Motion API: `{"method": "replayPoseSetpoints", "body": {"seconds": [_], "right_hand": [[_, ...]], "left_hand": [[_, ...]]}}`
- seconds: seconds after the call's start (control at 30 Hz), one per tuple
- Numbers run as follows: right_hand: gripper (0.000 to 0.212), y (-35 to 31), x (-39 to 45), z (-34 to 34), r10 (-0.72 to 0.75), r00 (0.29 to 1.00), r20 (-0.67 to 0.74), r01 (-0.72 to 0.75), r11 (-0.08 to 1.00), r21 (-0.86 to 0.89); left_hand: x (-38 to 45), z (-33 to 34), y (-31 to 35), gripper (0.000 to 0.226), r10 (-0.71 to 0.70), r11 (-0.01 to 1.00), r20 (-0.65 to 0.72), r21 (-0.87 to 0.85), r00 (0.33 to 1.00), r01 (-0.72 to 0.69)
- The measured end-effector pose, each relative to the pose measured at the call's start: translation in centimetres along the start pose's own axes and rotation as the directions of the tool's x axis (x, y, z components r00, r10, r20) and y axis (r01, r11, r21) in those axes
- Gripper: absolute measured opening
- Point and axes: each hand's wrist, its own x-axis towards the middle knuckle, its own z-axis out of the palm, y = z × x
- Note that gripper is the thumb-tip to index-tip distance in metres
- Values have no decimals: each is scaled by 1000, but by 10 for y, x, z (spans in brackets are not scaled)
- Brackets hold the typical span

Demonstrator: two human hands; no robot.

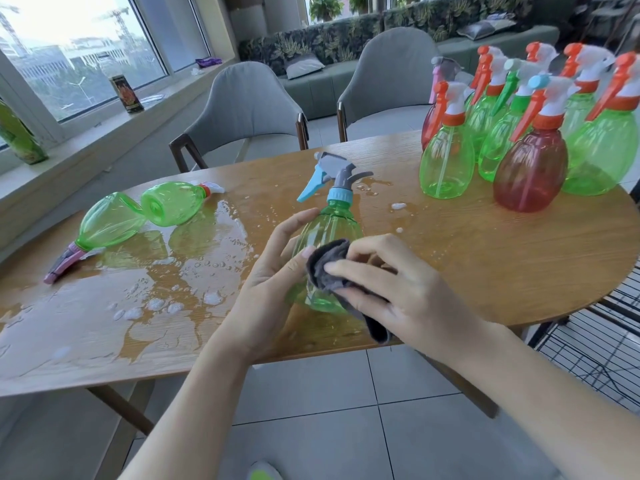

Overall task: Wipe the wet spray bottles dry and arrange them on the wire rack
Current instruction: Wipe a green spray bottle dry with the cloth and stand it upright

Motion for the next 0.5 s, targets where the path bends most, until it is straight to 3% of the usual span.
{"method": "replayPoseSetpoints", "body": {"seconds": [0.13, 0.27, 0.5], "right_hand": [[24, 8, 15, -2, 150, 983, -111, -146, 989, 37], [25, 12, 20, -3, 364, 923, -125, -347, 928, 139], [24, -2, 3, 4, 298, 951, -83, -282, 945, 165]], "left_hand": [[-4, -7, 1, 45, 1, 1000, 55, 29, 998, -3], [-6, -10, 1, 52, 18, 995, 45, 95, 999, -22], [-4, -6, -4, 45, 21, 992, -31, 121, 999, -17]]}}
